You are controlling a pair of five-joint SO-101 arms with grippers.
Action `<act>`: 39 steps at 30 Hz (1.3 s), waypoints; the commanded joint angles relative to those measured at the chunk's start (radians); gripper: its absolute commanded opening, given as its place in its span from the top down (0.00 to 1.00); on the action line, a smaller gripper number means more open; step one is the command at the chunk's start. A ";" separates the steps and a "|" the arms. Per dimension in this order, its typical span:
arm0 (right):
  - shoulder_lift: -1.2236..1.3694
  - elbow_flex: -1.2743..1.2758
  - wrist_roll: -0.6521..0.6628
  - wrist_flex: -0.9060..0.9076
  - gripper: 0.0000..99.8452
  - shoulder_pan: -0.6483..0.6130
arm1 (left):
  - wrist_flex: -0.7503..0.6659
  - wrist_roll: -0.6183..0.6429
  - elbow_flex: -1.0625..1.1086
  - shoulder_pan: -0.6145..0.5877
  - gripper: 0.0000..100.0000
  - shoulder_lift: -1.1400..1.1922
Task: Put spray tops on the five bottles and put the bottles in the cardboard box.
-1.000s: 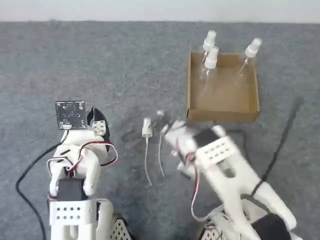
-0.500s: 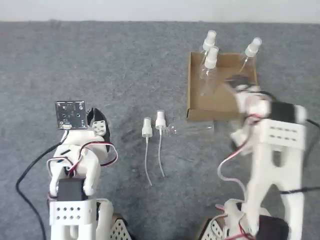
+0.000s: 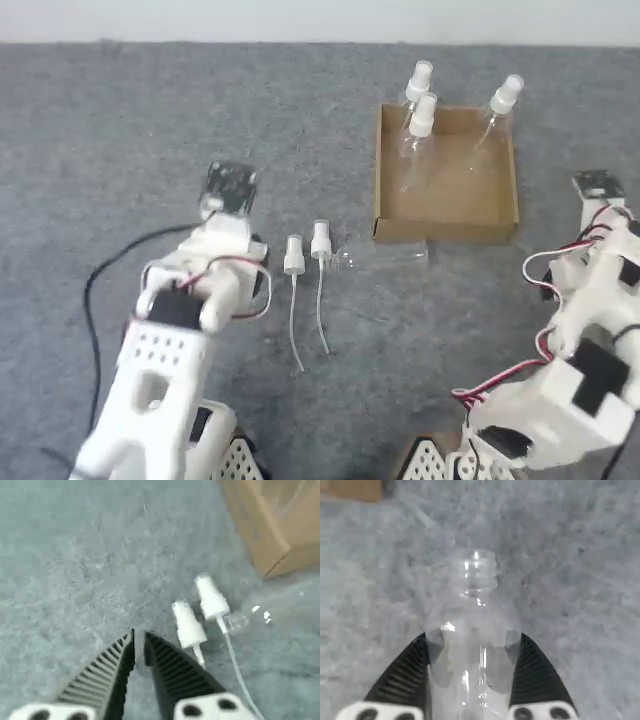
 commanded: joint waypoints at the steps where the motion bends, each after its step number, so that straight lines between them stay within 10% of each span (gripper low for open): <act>1: -0.005 -0.054 -0.020 -0.033 0.99 0.013 | -0.041 -0.023 -0.179 0.003 0.90 0.292; 17: 0.004 -0.038 0.020 -0.024 0.82 0.012 | -0.041 0.078 -0.545 0.101 0.89 0.910; 39: -0.008 -0.020 0.014 0.031 0.81 0.008 | 0.015 0.077 -0.535 0.103 0.91 0.973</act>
